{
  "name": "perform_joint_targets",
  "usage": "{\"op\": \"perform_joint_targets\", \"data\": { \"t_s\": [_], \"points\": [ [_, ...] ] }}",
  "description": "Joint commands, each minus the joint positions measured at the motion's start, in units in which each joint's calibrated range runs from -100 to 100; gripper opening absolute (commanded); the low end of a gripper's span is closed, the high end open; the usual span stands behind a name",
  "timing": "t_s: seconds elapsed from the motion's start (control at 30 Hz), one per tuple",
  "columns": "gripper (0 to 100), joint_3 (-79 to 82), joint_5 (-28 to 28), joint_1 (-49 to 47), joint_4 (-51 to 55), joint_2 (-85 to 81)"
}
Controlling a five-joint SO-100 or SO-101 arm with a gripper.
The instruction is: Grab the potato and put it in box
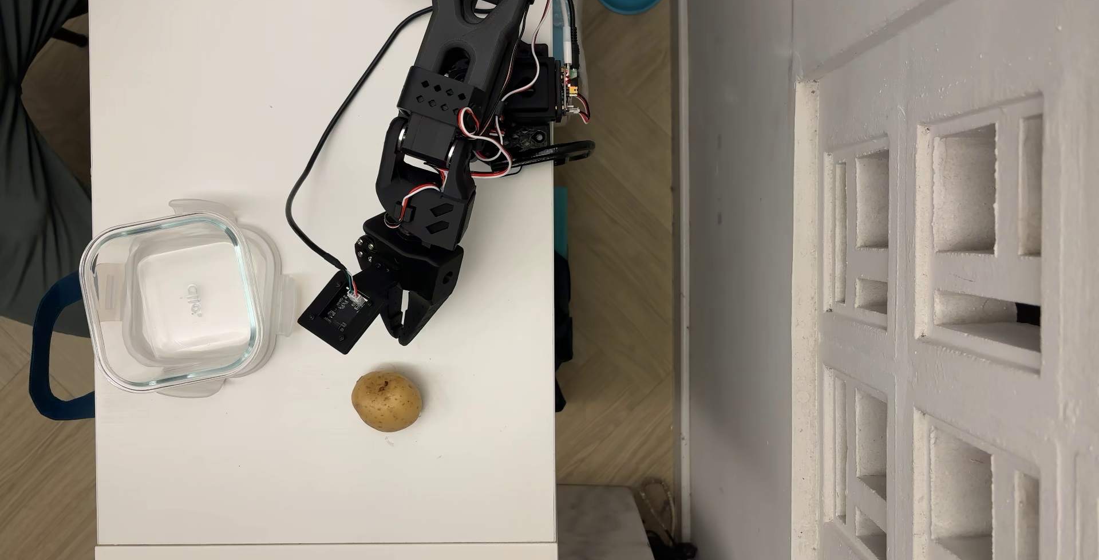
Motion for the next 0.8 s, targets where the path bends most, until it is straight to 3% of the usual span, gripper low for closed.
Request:
{"op": "perform_joint_targets", "data": {
  "t_s": [0.0,0.77],
  "points": [
    [3,-0.43,-0.24,0.64,0.18,0.11],
    [3,-0.43,-0.43,0.33,0.18,0.11]
  ]
}}
